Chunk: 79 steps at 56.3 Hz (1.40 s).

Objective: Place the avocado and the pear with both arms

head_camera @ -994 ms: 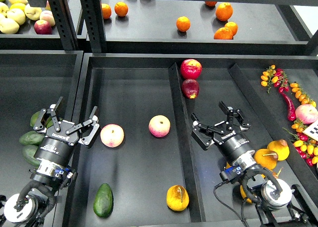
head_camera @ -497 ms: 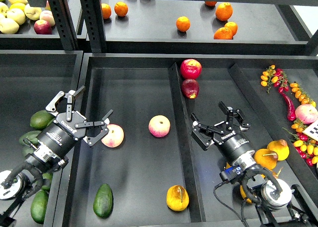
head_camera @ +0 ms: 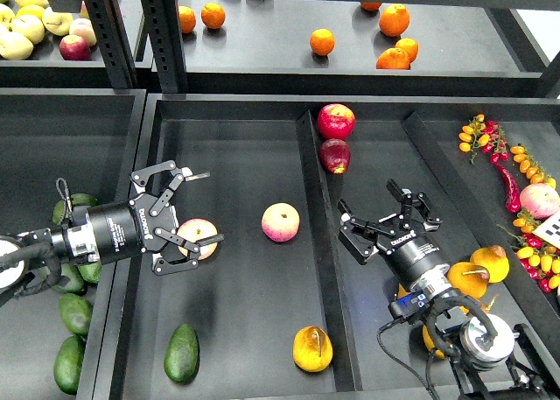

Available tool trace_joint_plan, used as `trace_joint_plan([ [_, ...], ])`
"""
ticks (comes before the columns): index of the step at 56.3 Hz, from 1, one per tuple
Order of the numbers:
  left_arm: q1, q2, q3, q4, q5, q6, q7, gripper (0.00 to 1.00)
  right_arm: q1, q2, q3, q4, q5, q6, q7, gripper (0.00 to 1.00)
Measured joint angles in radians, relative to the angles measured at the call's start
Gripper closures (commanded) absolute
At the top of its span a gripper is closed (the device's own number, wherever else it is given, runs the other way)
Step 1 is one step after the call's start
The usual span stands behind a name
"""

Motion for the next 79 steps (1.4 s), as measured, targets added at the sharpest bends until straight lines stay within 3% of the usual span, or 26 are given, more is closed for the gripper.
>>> trace_joint_plan([
  [30, -0.125, 0.068, 0.256, -0.005, 0.266, -0.006, 0.000, 0.00, 0.011, 0.000, 0.023, -0.015, -0.020, -0.004, 0.002, 0.00],
  [43, -0.337, 0.103, 0.554, -0.008, 0.311, -0.006, 0.000, 0.00, 0.011, 0.000, 0.057, -0.029, -0.023, -0.005, 0.002, 0.00],
  [60, -0.601, 0.070, 0.838, 0.042, 0.342, -0.006, 0.000, 0.00, 0.013, 0.000, 0.108, -0.038, -0.030, -0.016, 0.003, 0.00],
  [79, -0.647, 0.019, 0.951, 0.047, 0.426, -0.006, 0.000, 0.00, 0.025, 0.000, 0.179, -0.066, -0.063, -0.017, 0.002, 0.00],
])
